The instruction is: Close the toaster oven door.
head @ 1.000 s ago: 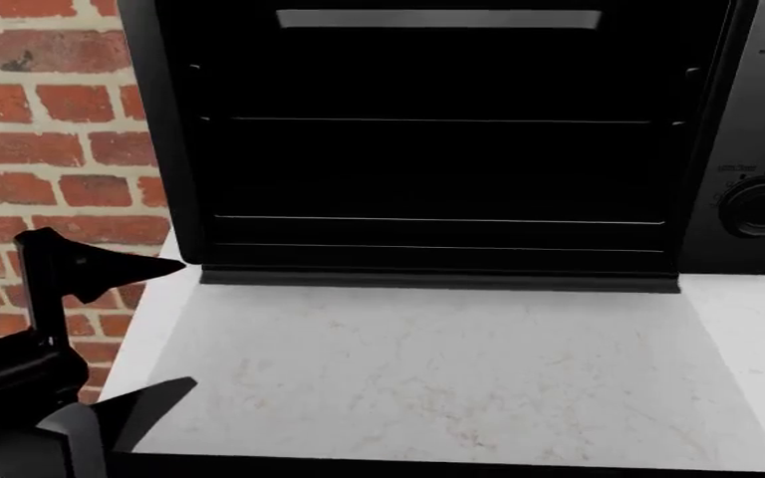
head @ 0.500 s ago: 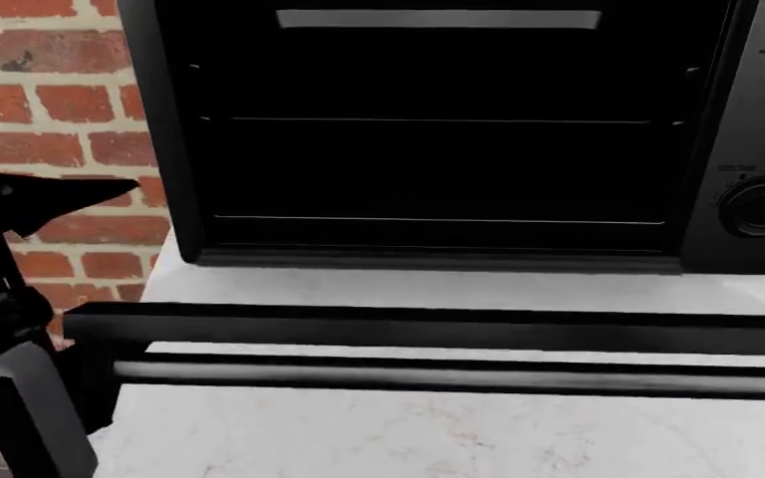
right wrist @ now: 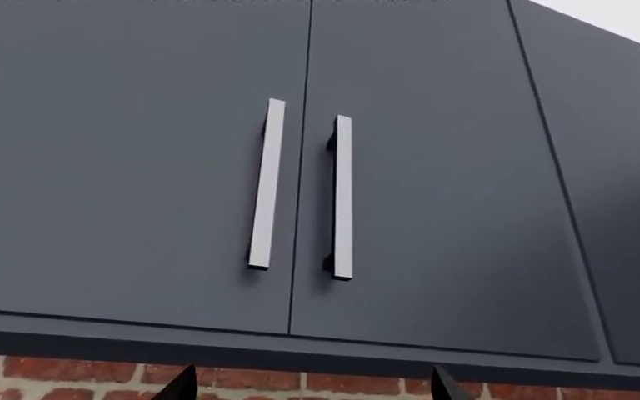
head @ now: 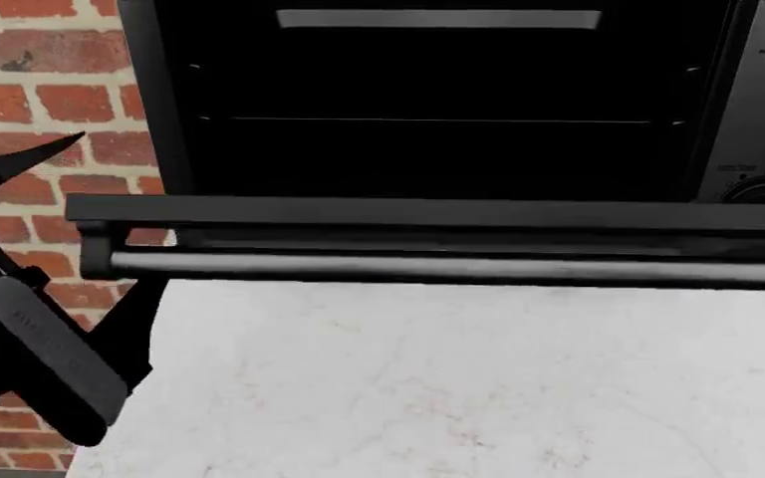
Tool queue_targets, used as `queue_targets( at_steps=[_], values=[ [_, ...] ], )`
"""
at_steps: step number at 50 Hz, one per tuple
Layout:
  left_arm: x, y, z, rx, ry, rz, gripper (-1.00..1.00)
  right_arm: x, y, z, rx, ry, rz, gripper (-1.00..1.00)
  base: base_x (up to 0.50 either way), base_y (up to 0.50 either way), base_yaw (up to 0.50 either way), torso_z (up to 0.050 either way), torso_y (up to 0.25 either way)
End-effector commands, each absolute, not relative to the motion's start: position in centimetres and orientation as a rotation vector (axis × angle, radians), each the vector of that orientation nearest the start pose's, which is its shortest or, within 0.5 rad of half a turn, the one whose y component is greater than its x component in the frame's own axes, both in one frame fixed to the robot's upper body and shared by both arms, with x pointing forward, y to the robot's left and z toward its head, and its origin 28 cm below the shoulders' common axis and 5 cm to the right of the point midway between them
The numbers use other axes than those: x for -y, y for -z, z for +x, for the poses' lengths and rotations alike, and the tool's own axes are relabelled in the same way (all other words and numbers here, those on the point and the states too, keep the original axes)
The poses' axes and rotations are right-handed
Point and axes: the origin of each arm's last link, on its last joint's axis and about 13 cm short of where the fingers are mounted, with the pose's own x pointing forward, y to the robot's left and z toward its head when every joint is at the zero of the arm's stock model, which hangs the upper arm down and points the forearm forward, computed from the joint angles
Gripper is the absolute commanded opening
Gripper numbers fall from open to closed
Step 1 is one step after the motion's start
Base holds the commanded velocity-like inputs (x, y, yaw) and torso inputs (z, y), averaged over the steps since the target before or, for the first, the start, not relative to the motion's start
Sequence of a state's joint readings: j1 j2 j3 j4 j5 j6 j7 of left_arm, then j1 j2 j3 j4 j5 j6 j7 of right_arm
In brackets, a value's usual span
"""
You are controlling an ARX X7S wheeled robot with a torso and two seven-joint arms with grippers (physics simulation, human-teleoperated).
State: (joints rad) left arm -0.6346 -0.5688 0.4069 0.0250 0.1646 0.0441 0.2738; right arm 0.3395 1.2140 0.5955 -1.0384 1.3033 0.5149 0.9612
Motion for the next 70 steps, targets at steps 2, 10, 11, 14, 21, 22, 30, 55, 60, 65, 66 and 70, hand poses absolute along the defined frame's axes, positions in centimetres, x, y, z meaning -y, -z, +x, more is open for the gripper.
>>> queue_targets(
  at_steps=[2,10,11,14,21,22,30,55,60,65,66,70],
  values=[
    [-25.5,-18.9,29.9,0.445,0.24,0.595,1.0,18.2,-32.0,12.1,0.819,0.292,-0.16,1.0,0.0,0.0,0.0,0.005,0.0],
    [-23.6,-18.6,29.2,0.353,0.173,0.429,1.0,18.2,-32.2,11.9,0.824,0.291,-0.159,1.0,0.0,0.0,0.0,0.0,0.001],
    [-23.4,-18.5,29.2,0.349,0.175,0.423,1.0,18.2,-32.3,11.9,0.825,0.291,-0.158,1.0,0.0,0.0,0.0,0.0,0.0],
    [-22.8,-18.6,29.2,0.325,0.171,0.365,1.0,18.3,-32.3,11.8,0.827,0.294,-0.157,1.0,0.0,0.0,0.0,0.0,0.003],
    [-21.6,-19.1,29.6,0.264,0.142,0.255,1.0,18.4,-32.2,11.6,0.829,0.297,-0.153,1.0,0.0,0.0,0.0,0.001,0.0],
    [-21.4,-19.3,29.6,0.266,0.136,0.258,1.0,18.4,-32.2,11.6,0.83,0.297,-0.153,1.0,0.0,0.0,0.0,0.0,0.0],
    [-20.6,-20.2,30.9,0.214,0.089,0.207,1.0,18.5,-32.2,11.2,0.836,0.304,-0.15,1.0,0.0,0.0,0.0,0.0,0.001],
    [-20.6,-21.3,36.3,0.15,0.012,0.236,1.0,18.6,-32.7,10.8,0.844,0.311,-0.156,1.0,0.0,0.0,0.0,0.0,0.0],
    [-20.5,-21.4,37.1,0.141,0.003,0.247,1.0,18.7,-32.6,10.7,0.843,0.315,-0.156,1.0,0.0,0.0,0.0,0.0,0.0],
    [-20.4,-21.5,37.9,0.129,-0.008,0.249,1.0,18.8,-32.5,10.7,0.842,0.319,-0.155,1.0,0.0,0.0,0.0,0.0,0.0],
    [-20.4,-21.5,38.0,0.128,-0.008,0.251,1.0,18.8,-32.5,10.7,0.842,0.319,-0.155,1.0,0.0,0.0,0.0,0.0,0.0],
    [-20.2,-21.6,38.8,0.122,-0.018,0.256,1.0,18.8,-32.4,10.6,0.84,0.321,-0.155,1.0,0.0,0.0,0.0,0.0,0.0]
  ],
)
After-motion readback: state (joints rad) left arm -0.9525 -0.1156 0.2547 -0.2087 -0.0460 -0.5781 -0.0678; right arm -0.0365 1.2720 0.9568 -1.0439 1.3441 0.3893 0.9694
